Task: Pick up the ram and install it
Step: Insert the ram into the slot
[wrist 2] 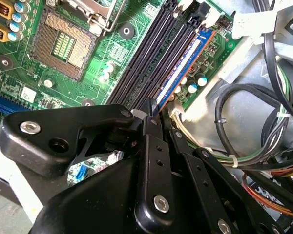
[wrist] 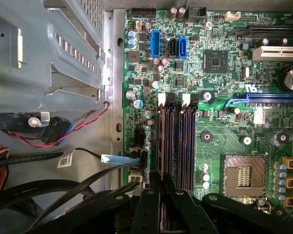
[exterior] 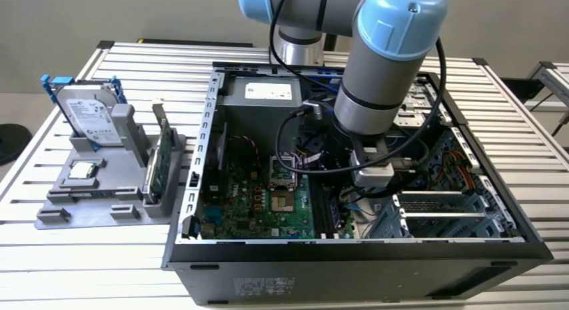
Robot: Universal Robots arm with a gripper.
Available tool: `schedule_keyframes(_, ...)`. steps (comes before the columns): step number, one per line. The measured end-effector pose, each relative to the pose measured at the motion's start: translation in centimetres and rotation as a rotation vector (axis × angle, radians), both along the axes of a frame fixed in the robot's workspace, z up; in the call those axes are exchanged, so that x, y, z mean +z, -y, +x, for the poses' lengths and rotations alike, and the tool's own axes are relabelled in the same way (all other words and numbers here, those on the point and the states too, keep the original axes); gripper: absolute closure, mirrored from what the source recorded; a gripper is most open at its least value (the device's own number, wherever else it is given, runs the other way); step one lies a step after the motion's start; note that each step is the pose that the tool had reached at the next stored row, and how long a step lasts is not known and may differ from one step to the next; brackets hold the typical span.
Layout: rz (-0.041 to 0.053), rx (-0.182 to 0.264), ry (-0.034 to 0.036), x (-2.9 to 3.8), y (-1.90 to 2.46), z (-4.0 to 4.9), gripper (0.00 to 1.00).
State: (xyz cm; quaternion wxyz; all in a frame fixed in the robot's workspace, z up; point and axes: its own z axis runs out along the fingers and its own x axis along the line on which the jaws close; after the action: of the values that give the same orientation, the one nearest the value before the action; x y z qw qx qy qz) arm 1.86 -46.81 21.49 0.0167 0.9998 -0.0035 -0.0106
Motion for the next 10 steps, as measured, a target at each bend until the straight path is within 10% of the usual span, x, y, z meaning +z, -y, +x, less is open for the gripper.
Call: schedule_keyframes(10, 0.0007, 0.0, 0.0, -0.02, -0.09, -0.02, 1.0)
